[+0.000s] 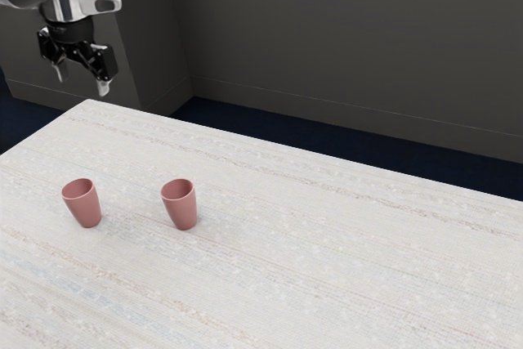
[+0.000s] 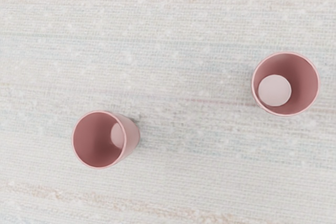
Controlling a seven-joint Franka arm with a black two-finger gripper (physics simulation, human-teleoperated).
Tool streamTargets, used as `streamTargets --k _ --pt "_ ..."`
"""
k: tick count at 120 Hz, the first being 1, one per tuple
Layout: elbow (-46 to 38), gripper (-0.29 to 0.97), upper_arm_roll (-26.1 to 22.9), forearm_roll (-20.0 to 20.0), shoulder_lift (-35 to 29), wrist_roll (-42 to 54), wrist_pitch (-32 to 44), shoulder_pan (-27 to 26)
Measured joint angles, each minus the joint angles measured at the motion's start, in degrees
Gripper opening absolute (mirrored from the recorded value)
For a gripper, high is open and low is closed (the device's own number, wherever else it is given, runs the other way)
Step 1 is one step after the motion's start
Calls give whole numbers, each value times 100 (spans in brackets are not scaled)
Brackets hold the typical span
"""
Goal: Place the left cup onto the right cup
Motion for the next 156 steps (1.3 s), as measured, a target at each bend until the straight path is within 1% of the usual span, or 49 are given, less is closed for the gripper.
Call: streamTargets --k 39,57,72,92,110,134,156 --pt "-16 68 0 -8 19 62 20 48" --pt "-104 68 -15 -20 17 89 21 274" --pt "-230 68 -22 -80 23 104 21 310" --pt "-538 68 -33 -366 37 111 21 440" --pt "-860 68 -35 -658 128 103 34 675" --pt "-1351 68 -35 -907 258 75 180 1080" --pt "-1617 68 -35 -1005 559 74 457 1349"
